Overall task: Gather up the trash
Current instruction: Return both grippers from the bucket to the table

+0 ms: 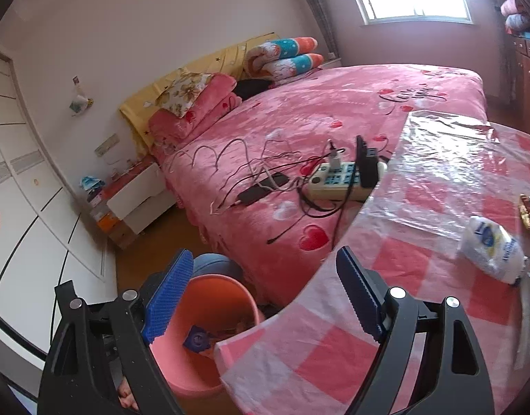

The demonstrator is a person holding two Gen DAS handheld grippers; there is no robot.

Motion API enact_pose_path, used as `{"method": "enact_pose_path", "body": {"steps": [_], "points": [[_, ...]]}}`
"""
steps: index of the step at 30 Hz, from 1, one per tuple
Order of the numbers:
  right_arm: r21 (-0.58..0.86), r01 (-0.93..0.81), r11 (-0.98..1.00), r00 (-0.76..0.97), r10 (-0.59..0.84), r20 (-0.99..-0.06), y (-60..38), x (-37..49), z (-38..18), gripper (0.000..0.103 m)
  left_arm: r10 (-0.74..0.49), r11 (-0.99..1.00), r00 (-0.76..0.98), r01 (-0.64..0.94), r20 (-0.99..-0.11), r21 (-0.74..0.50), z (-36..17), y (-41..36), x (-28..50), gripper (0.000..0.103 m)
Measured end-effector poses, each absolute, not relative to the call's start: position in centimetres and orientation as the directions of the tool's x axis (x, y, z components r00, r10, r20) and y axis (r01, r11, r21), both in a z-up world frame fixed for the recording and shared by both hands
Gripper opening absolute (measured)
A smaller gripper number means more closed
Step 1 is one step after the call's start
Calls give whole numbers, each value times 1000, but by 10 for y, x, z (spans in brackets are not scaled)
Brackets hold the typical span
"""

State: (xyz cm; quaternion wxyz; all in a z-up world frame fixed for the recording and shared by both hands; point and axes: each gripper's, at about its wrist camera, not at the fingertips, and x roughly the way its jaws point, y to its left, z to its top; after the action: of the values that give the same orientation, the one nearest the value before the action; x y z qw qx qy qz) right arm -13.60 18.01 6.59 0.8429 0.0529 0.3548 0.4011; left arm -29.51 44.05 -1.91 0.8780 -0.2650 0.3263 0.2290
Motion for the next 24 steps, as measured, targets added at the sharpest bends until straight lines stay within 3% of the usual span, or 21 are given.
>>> {"method": "enact_pose_path", "body": {"steps": [2, 13, 24], "points": [[354, -633, 689, 443, 697, -564, 175, -136, 65, 93, 226, 757, 682, -572, -695, -316, -17, 440, -295, 82], [235, -610, 757, 539, 613, -577, 136, -142, 54, 93, 158, 814, 716, -484, -680, -322, 1, 408, -275, 84], [246, -568, 785, 586, 596, -548, 90, -138, 54, 93, 69, 886, 743, -353, -666, -302, 26, 350, -247, 84]]}}
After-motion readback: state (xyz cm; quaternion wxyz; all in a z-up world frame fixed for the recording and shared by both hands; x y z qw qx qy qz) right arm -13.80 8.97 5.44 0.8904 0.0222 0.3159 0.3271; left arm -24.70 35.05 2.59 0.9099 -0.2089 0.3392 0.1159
